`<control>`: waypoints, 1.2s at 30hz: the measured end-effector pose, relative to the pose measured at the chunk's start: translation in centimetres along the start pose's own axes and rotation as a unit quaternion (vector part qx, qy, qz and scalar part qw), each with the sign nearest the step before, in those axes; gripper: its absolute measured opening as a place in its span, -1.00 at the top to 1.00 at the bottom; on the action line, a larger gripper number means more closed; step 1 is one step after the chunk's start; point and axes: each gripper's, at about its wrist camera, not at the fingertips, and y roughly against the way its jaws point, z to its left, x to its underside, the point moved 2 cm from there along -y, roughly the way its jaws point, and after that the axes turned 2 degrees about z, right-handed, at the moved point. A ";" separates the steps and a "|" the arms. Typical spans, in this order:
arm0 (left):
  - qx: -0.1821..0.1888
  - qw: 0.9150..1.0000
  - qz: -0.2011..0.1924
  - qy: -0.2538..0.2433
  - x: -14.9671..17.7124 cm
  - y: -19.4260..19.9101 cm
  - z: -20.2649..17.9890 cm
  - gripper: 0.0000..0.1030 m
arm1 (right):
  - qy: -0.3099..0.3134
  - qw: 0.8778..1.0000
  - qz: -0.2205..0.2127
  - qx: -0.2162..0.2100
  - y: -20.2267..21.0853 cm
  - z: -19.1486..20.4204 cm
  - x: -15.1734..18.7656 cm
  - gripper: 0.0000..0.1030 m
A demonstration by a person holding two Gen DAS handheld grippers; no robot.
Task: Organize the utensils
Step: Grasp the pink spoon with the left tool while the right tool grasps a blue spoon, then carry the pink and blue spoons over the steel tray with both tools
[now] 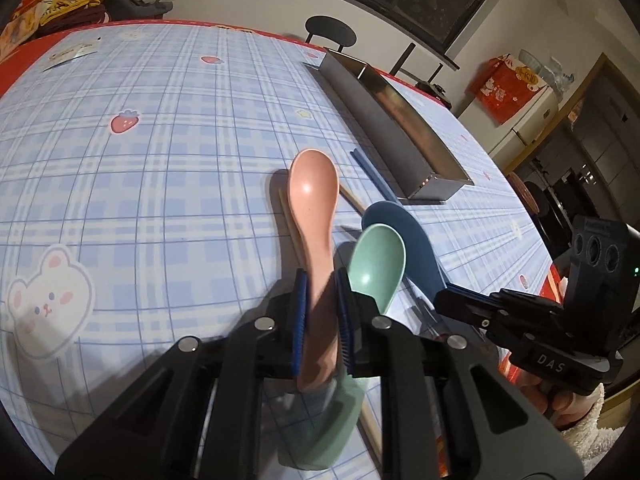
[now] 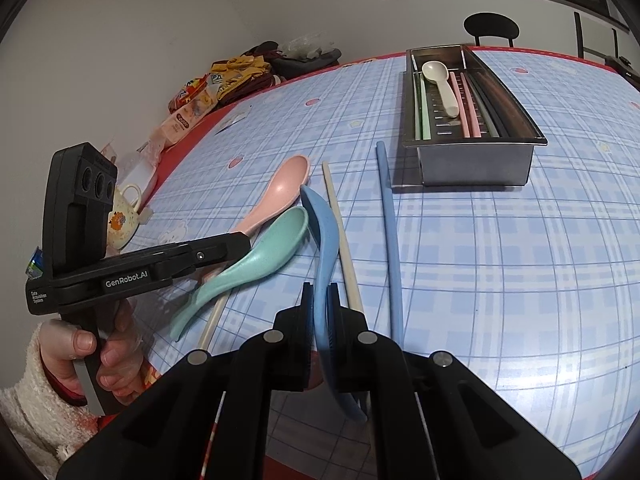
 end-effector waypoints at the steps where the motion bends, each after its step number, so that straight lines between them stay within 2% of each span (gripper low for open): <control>1: -0.002 1.000 -0.005 -0.001 0.1 0.2 0.0 0.66 | 0.000 1.000 0.001 0.000 0.0 0.0 0.0 0.86; 8: -0.008 0.999 -0.045 -0.005 0.7 1.8 0.0 0.66 | 0.002 1.000 0.009 0.004 -0.6 0.2 -0.1 0.84; 16: -0.008 0.998 -0.060 -0.002 0.9 2.7 0.4 0.66 | 0.008 1.000 0.012 0.008 -0.8 0.6 -0.1 0.84; 23: -0.015 0.997 -0.073 -0.004 1.1 3.2 0.5 0.66 | 0.010 1.000 -0.018 0.000 0.2 0.5 -0.1 0.85; 36: -0.024 0.995 -0.098 0.010 1.4 4.3 0.9 0.66 | -0.014 0.998 -0.049 -0.027 1.5 -0.7 -0.2 0.85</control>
